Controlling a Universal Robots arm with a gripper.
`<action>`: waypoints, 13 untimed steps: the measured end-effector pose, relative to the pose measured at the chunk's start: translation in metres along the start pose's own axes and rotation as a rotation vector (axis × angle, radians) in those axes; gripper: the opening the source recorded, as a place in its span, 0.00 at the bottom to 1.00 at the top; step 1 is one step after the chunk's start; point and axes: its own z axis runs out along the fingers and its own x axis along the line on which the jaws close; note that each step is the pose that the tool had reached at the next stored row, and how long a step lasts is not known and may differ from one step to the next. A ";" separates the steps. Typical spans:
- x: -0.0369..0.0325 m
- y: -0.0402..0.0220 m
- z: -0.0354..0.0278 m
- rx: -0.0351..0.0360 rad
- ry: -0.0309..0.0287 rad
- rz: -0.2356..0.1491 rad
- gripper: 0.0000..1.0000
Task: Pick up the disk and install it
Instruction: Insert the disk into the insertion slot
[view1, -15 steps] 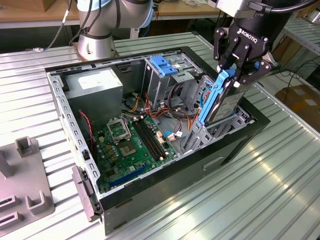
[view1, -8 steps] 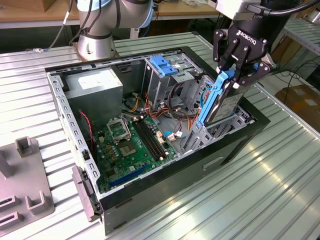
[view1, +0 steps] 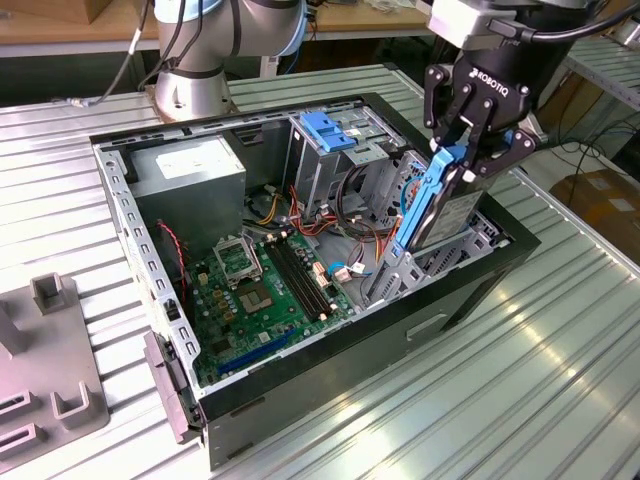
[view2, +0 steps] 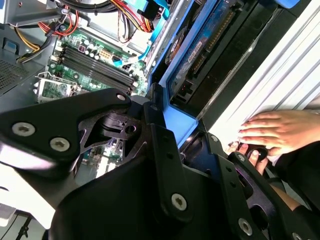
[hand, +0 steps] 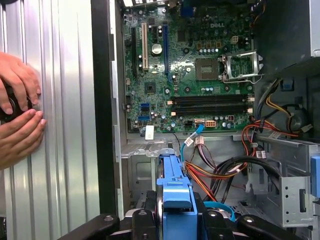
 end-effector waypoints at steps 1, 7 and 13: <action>0.0000 0.0000 0.0007 0.0000 -0.0001 0.000 0.37; -0.0002 0.0000 0.0041 0.0000 0.0000 0.000 0.37; -0.0004 0.0000 0.0077 0.0000 0.0001 0.000 0.37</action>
